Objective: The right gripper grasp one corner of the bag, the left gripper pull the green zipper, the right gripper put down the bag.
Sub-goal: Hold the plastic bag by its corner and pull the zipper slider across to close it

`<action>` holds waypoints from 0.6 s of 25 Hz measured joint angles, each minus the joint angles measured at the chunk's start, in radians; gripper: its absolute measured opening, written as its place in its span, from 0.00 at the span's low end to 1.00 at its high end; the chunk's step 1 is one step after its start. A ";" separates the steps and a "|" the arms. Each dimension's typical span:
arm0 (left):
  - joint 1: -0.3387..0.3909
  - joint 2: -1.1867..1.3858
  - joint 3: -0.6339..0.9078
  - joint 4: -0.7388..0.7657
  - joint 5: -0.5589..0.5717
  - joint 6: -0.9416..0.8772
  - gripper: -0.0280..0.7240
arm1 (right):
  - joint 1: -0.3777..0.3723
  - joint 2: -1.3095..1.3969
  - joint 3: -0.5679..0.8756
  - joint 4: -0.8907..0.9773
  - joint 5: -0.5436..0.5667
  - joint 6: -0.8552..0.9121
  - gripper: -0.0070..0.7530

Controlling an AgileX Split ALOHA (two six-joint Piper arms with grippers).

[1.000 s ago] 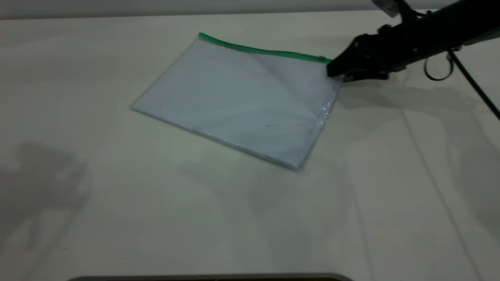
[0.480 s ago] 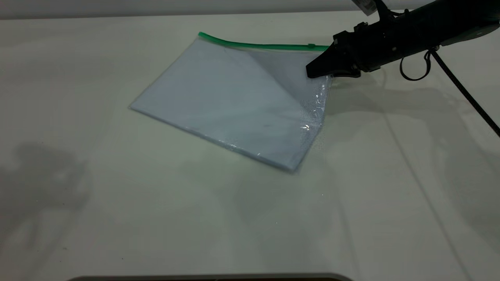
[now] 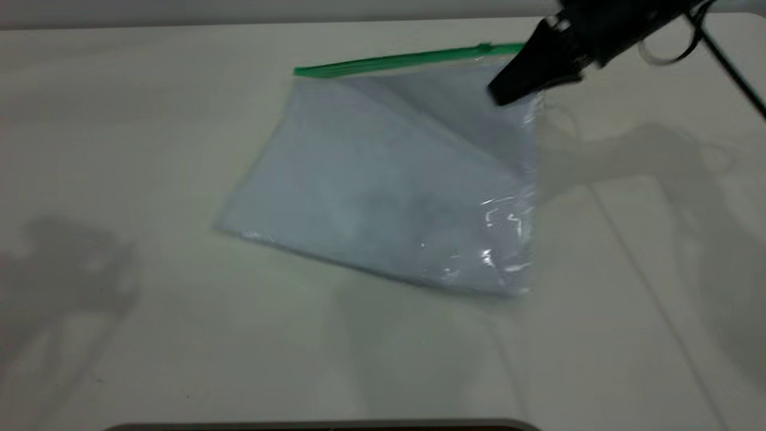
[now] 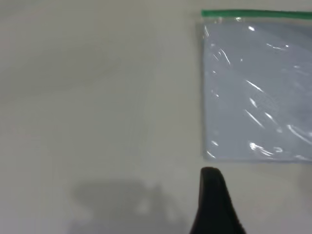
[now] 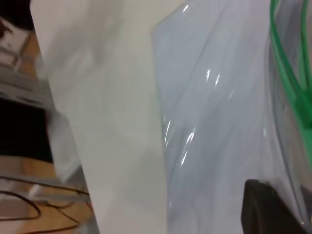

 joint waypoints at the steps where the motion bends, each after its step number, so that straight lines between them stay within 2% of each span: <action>1: 0.000 0.020 -0.001 -0.006 -0.004 0.001 0.77 | -0.010 -0.014 0.000 0.008 -0.004 0.000 0.05; 4: -0.001 0.108 -0.039 -0.063 -0.004 0.036 0.77 | -0.025 -0.044 0.000 0.126 -0.022 -0.002 0.05; 6: -0.016 0.180 -0.085 -0.110 -0.004 0.115 0.77 | -0.005 -0.050 0.000 0.179 -0.011 -0.008 0.05; 12: -0.101 0.442 -0.303 -0.305 0.059 0.451 0.77 | 0.155 -0.050 0.000 0.116 -0.001 -0.006 0.05; 15: -0.140 0.568 -0.415 -0.408 0.132 0.616 0.77 | 0.196 -0.050 0.000 0.109 0.001 -0.006 0.05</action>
